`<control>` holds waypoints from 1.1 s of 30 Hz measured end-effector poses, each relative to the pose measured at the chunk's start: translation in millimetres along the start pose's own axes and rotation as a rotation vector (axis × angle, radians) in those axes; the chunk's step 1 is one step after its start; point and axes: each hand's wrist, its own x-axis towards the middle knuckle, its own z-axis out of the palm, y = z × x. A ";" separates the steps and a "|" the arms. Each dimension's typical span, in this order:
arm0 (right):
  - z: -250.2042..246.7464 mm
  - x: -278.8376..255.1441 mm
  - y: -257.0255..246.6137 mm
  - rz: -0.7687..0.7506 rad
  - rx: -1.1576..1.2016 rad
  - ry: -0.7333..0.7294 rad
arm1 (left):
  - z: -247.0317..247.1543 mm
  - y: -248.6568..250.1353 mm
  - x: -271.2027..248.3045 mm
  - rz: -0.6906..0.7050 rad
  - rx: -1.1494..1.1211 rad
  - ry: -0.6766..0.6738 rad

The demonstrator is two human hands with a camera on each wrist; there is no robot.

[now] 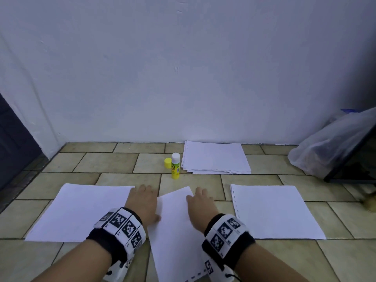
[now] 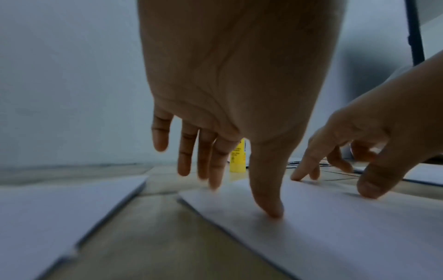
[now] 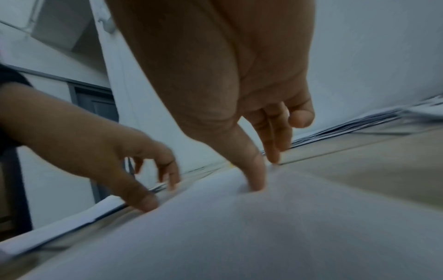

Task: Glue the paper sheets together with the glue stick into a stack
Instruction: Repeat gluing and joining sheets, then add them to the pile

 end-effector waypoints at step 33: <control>2.1 -19.9 60.0 0.011 0.363 -0.099 | 9.6 -8.9 -5.2 0.020 -0.136 -0.071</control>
